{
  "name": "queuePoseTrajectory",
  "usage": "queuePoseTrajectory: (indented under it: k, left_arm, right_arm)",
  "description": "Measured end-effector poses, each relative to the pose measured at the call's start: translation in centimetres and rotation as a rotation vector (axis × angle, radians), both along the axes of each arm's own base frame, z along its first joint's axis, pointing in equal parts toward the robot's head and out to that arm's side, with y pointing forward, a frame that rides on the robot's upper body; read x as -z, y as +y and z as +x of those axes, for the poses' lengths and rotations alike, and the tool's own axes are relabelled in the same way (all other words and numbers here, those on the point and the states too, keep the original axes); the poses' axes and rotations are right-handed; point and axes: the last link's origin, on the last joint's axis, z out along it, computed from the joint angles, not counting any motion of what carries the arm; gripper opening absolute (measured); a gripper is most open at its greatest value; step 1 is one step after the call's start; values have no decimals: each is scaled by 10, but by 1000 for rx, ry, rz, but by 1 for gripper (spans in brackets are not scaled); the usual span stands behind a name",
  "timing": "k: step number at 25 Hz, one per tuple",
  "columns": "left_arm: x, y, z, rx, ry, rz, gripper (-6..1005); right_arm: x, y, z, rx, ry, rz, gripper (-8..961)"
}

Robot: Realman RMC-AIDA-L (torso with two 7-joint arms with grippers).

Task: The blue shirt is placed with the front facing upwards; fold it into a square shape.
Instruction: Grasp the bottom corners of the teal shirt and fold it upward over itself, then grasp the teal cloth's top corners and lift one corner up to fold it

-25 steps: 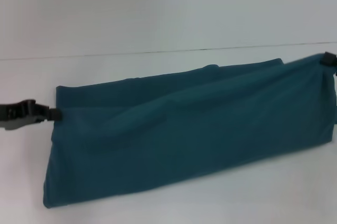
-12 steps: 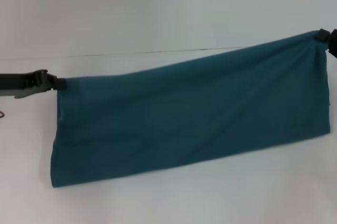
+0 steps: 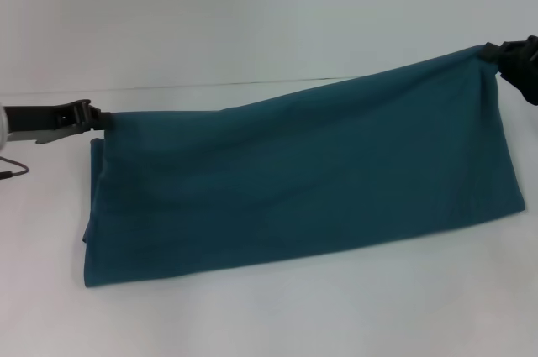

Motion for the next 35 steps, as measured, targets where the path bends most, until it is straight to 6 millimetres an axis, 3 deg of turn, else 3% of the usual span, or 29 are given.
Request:
queuePoseTrajectory:
  k: [5,10,15,20,23,26,30,31,35]
  left_arm:
    - [16,5,0,-21,28,57,14]
    - [30,5,0,-34,49,98,17]
    - [24,1,-8,-47,63,159,46]
    - [7,-10,-15,-37,76,230,180]
    - [4,-18,-17,-20,65,232,317]
    - [6,-26,-18,9,64,211,456]
    - [11,-34,-16,44,74,163,646]
    - [13,-37,-15,53,78,148,648]
    - [13,-47,-15,56,79,116,657]
  right_arm:
    - [19,19,0,74,-95,5,134]
    - [39,37,-15,78,-209,-6,153]
    - [39,43,-20,52,-289,-7,221]
    - [17,32,0,77,-314,39,323]
    - [4,23,7,27,-377,65,384]
    - [-4,11,9,-49,-438,91,637]
    - [-10,-3,10,-123,-424,150,790]
    - [-11,-6,8,-151,-413,167,828]
    - [-2,-20,-1,-282,-445,228,832]
